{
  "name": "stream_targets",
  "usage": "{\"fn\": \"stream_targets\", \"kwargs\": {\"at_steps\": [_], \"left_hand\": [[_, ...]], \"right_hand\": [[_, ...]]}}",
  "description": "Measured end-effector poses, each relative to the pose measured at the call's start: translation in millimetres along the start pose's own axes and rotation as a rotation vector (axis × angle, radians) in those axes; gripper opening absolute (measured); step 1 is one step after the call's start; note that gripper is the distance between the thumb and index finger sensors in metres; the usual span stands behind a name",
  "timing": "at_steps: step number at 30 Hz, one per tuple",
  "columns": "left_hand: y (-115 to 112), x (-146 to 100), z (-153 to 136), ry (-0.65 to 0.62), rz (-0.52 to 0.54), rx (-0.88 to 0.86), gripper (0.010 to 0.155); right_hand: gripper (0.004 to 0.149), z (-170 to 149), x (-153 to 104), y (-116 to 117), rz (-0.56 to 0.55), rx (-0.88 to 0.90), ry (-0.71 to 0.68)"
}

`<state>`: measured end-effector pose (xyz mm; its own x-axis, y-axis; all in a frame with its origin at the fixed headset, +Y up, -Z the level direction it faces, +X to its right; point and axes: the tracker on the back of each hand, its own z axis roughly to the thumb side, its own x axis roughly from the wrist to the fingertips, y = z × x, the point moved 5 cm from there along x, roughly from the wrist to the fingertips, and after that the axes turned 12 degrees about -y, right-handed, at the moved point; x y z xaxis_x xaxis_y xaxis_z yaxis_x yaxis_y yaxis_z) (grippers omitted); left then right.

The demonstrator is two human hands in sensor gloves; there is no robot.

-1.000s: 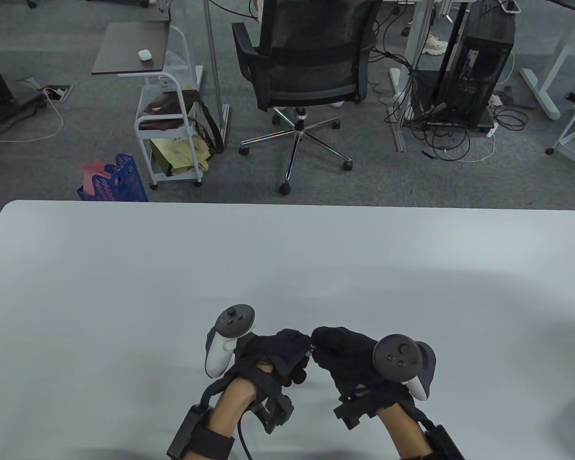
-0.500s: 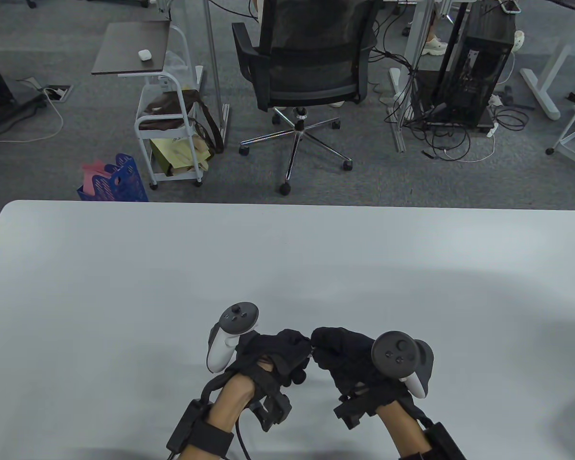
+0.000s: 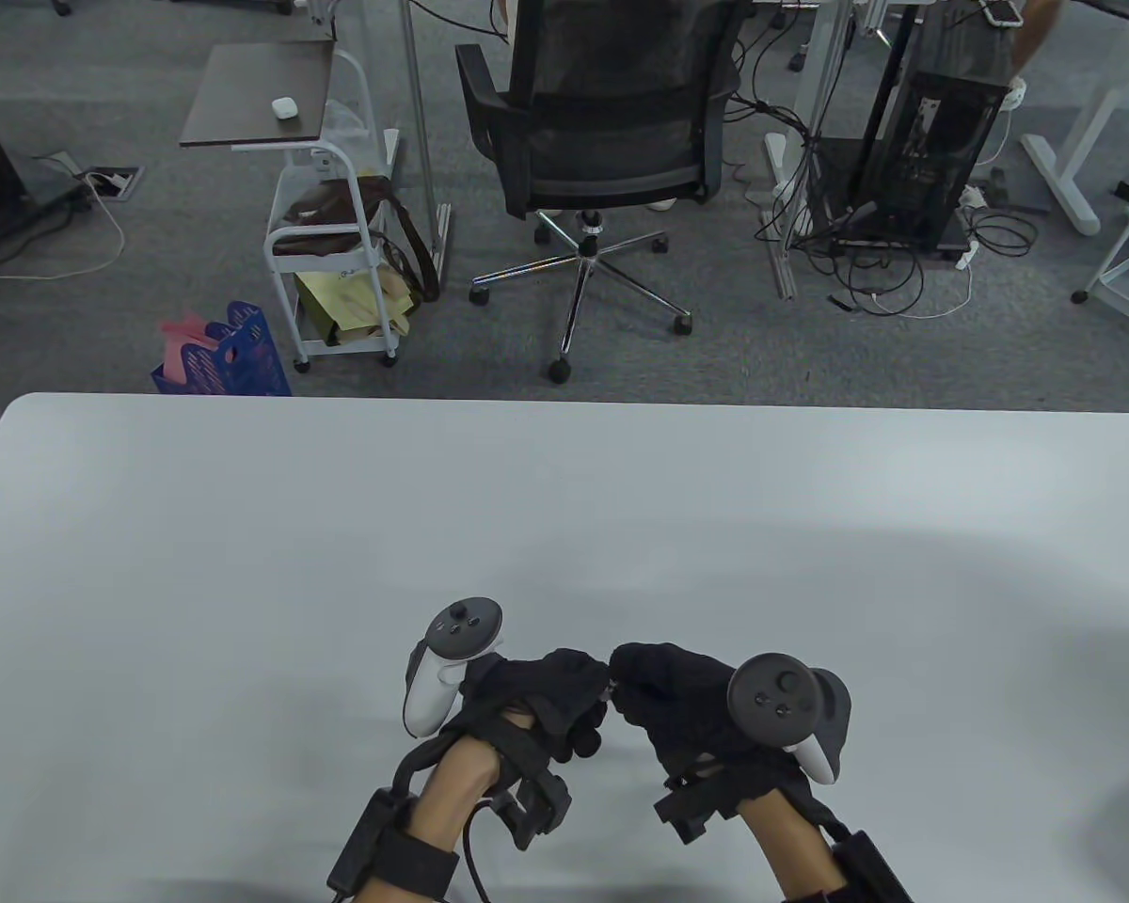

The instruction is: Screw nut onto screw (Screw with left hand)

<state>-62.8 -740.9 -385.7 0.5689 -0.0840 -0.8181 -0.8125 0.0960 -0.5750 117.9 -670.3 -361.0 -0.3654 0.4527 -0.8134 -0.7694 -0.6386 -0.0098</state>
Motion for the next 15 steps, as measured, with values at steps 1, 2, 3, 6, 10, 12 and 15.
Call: {"fn": "stream_targets", "kwargs": {"at_steps": [1, 2, 3, 6, 10, 12, 15], "left_hand": [[-0.7, 0.0, 0.5, 0.006, -0.008, -0.005, 0.056], [-1.4, 0.3, 1.4, 0.003, -0.019, -0.006, 0.055], [-2.5, 0.5, 2.5, -0.006, -0.039, -0.015, 0.054], [-2.1, -0.4, 1.4, -0.015, -0.040, -0.033, 0.058], [-0.4, -0.1, 0.3, -0.006, -0.003, -0.014, 0.057], [0.7, -0.6, 2.5, -0.003, 0.009, -0.008, 0.055], [0.5, -0.4, 5.2, -0.010, 0.001, 0.000, 0.053]], "right_hand": [[0.043, 0.1, -0.1, 0.2, 0.003, -0.005, -0.002], [0.043, 0.3, 0.0, 0.3, 0.004, -0.006, -0.003], [0.043, 0.3, 0.1, 0.2, 0.003, -0.006, -0.002], [0.043, 0.8, -0.1, -1.0, -0.006, 0.000, -0.003], [0.044, 0.2, -0.5, -1.2, -0.009, -0.010, -0.004], [0.045, -0.8, -0.6, -0.5, -0.007, -0.001, 0.004], [0.044, 0.8, 0.4, 0.2, 0.008, -0.002, 0.000]]}}
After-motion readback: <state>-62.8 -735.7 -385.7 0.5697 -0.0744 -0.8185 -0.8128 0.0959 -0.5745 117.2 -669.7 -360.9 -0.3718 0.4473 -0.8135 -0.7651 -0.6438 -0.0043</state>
